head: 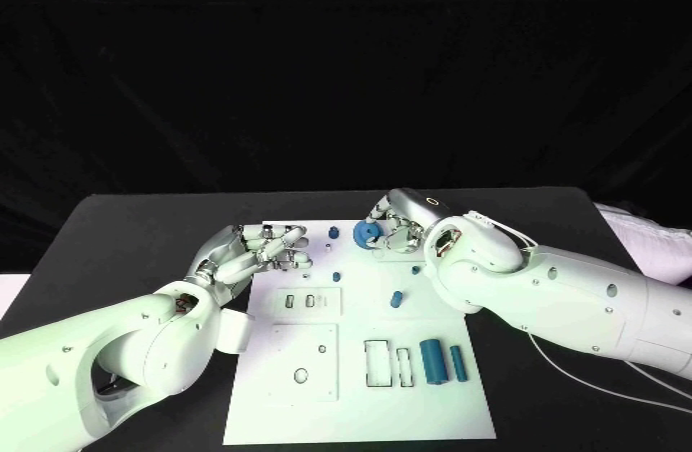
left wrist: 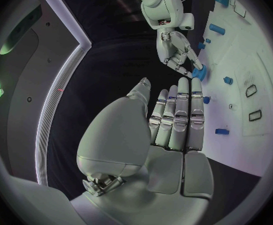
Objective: Assemble the parts on the task board
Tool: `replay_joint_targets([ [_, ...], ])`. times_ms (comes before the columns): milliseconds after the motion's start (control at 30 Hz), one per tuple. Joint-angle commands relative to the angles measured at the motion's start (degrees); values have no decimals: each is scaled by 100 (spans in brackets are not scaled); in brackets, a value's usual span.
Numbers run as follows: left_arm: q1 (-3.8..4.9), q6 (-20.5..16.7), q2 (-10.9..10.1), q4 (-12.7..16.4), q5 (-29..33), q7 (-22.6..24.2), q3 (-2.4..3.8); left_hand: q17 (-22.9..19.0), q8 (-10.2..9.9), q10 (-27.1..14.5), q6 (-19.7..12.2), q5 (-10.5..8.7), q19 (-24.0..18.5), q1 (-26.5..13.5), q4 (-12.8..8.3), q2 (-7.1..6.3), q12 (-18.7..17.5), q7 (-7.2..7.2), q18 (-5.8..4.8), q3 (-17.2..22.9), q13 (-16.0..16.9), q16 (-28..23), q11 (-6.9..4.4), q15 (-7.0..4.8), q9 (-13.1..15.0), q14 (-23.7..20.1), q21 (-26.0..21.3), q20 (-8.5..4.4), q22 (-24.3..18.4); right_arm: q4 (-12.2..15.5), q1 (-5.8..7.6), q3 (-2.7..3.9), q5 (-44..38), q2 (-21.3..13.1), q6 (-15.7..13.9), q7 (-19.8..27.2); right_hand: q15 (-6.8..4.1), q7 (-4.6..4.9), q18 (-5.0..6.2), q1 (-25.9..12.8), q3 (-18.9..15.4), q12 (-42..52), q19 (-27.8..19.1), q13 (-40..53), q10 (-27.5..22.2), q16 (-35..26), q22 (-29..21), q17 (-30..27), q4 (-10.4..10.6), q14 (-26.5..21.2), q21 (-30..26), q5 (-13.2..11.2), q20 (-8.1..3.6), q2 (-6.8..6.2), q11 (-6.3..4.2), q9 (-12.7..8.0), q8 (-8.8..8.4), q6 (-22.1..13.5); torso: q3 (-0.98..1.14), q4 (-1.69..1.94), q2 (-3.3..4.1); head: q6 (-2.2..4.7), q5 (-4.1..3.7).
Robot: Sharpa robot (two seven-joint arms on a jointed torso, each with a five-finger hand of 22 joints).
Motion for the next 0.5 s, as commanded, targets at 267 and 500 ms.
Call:
replay_joint_targets([
  [267,5,107,7,-7,-31,42,4,11,-32,-13,5,-22,-4,54,-34,12,-12,1,68,10,-1,-33,-17,10,0,-19,-21,37,-10,-150,-9,-26,-277,495,-104,156,-24,-166,-74,-29,54,-44,13,11,88,-9,474,586,9,435,25,24,-32,105,-139,39,-37,255,-7,14,7,-16,60],
  [500,5,106,9,-12,-30,43,4,11,-32,-13,5,-22,-4,54,-34,12,-12,1,68,10,-1,-33,-17,10,0,-19,-21,37,-10,-376,-18,-74,-291,734,11,164,-22,-162,-74,-65,67,-52,13,11,86,-15,474,573,15,432,25,21,-30,95,-136,37,-50,253,-11,5,6,-30,89],
])
